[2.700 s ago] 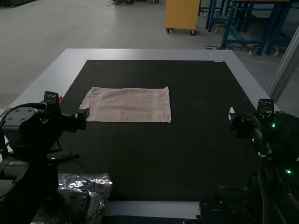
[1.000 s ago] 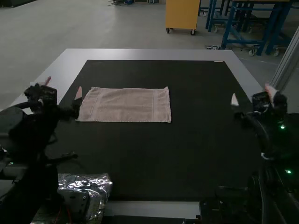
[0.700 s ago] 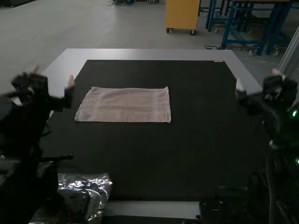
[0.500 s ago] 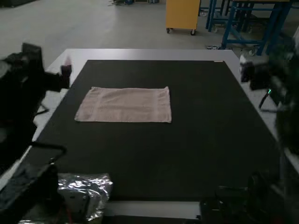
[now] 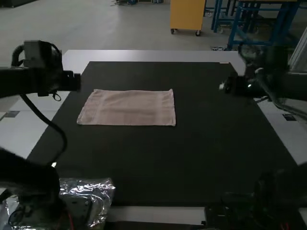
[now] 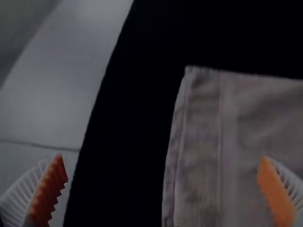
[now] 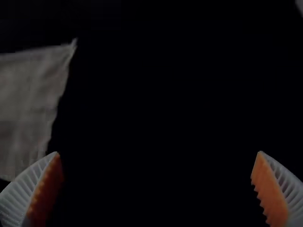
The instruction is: Fold the towel.
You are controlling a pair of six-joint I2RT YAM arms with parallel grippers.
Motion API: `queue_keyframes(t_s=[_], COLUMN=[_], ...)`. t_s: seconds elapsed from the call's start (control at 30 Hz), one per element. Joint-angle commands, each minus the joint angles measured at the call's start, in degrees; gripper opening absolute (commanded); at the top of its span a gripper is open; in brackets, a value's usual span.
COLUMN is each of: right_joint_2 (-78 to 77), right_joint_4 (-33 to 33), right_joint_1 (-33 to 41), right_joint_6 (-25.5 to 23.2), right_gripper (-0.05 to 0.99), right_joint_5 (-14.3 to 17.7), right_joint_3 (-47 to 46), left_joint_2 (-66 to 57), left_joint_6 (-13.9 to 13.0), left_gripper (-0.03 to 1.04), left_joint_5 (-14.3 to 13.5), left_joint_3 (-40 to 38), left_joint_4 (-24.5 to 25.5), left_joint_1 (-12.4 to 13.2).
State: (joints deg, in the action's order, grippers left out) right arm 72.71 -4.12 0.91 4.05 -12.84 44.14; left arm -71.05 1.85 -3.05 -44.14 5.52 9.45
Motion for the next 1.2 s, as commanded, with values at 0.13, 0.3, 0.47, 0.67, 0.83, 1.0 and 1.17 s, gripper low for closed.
queue_keyframes(t_s=[0.13,0.3,0.47,0.67,0.83,1.0,1.17], right_joint_2=[7.54,13.60,19.49,24.94,29.95,35.22,40.41], right_joint_4=[-1.68,0.34,3.50,7.37,10.80,13.96,15.81], right_joint_1=[8.23,12.45,15.44,17.29,18.34,18.78,18.87], right_joint_6=[-1.68,-3.35,-4.32,-4.32,-4.05,-4.05,-4.05], right_gripper=[0.91,0.91,0.91,0.91,0.91,0.91,0.91], right_joint_5=[-1.66,0.10,0.27,0.36,0.45,0.36,0.45], right_joint_3=[4.02,6.13,8.68,11.93,14.40,16.77,20.02], left_joint_2=[-6.21,-9.29,-14.56,-22.21,-28.97,-34.86,-39.70], left_joint_6=[2.55,2.55,2.81,2.64,1.49,0.53,0.44], left_gripper=[0.95,0.95,0.95,0.95,0.95,0.95,0.95], left_joint_5=[2.61,3.84,5.77,5.95,5.95,5.86,5.86], left_joint_3=[-4.55,-4.90,-5.52,-7.54,-11.14,-15.54,-19.23], left_joint_4=[2.74,1.78,-0.60,-4.64,-7.89,-8.86,-10.79], left_joint_1=[1.01,0.92,1.27,1.18,1.36,1.18,1.18])
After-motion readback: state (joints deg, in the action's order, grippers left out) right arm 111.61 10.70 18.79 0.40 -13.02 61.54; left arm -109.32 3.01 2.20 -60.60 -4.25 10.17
